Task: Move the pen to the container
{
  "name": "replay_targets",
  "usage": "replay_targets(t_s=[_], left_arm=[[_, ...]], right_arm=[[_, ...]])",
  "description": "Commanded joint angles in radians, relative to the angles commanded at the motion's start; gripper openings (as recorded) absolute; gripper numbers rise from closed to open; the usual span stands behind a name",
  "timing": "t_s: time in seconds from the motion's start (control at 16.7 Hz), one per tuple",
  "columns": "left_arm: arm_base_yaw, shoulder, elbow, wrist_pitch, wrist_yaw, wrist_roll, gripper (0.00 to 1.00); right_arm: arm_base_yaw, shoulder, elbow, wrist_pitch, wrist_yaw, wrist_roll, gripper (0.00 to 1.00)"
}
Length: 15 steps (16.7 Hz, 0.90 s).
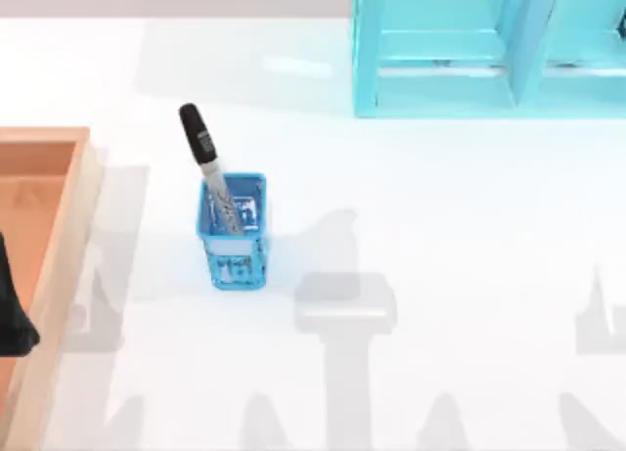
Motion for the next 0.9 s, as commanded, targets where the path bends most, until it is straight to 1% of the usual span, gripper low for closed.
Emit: replay_targets(t_s=[0.24,0.42,0.6,0.9], left_arm=[[0.0,0.03,0.002,0.023,0.012,-0.01,1.0],[-0.011,0.156,0.014,0.115,0.067,-0.04,1.0],[-0.022,0.374,0.035,0.258,0.147,-0.087,1.0],[-0.036,0.791,0.085,0.559,0.303,-0.186,1.0]], right_arm=[[0.0,0.0,0.0,0.0,0.0,0.0,1.0],[0.0,0.0,0.0,0.0,0.0,0.0,1.0],[0.0,0.0,0.0,0.0,0.0,0.0,1.0],[0.0,0.0,0.0,0.0,0.0,0.0,1.0]])
